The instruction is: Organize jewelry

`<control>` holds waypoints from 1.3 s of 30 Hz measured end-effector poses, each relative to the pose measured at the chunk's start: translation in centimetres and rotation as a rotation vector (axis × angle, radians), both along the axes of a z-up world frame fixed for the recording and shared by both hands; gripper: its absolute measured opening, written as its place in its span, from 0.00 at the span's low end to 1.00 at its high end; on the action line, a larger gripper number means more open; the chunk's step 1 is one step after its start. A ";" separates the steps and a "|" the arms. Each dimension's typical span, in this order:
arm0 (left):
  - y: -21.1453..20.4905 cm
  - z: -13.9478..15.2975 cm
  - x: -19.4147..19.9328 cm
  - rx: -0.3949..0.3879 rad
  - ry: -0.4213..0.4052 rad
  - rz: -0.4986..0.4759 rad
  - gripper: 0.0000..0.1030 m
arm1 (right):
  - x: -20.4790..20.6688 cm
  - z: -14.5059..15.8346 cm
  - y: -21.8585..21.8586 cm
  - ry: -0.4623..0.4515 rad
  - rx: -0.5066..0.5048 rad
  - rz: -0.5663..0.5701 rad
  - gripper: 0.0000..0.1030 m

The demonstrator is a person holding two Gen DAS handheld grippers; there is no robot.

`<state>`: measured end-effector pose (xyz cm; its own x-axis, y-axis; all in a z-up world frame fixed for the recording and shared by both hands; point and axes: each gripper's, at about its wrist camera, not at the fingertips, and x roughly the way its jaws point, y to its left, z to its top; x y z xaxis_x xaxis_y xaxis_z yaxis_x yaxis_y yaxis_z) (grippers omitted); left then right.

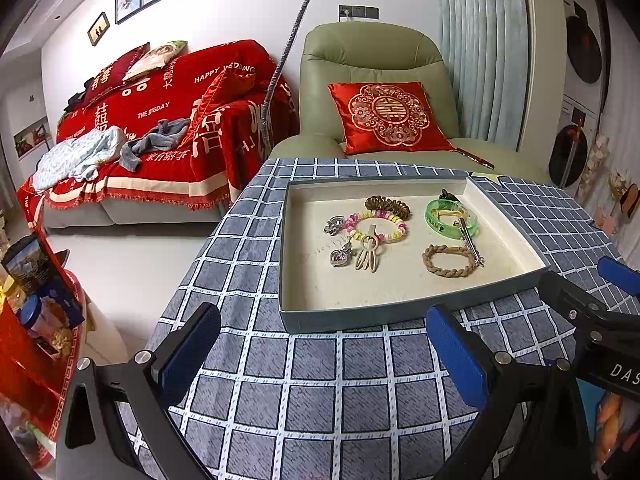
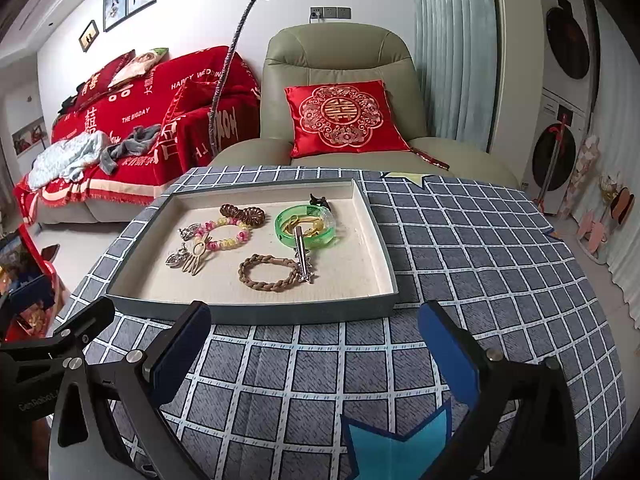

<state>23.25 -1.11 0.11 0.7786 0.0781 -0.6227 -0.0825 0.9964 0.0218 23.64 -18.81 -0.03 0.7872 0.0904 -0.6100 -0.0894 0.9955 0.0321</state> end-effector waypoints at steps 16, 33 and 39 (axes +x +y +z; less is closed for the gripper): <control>0.1 -0.4 -0.3 0.003 0.012 0.004 1.00 | -0.2 0.3 0.2 -0.001 -0.006 0.009 1.00; 0.2 -0.5 -0.4 -0.001 0.018 0.007 1.00 | -0.2 0.3 0.3 -0.003 -0.006 0.009 1.00; 0.1 -0.5 -0.4 -0.005 0.021 0.009 1.00 | -0.2 0.3 0.3 -0.002 -0.006 0.010 1.00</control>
<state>22.88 -0.99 -0.41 0.7649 0.0819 -0.6389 -0.0908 0.9957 0.0190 23.41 -18.47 0.32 0.7875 0.0949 -0.6089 -0.0998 0.9947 0.0260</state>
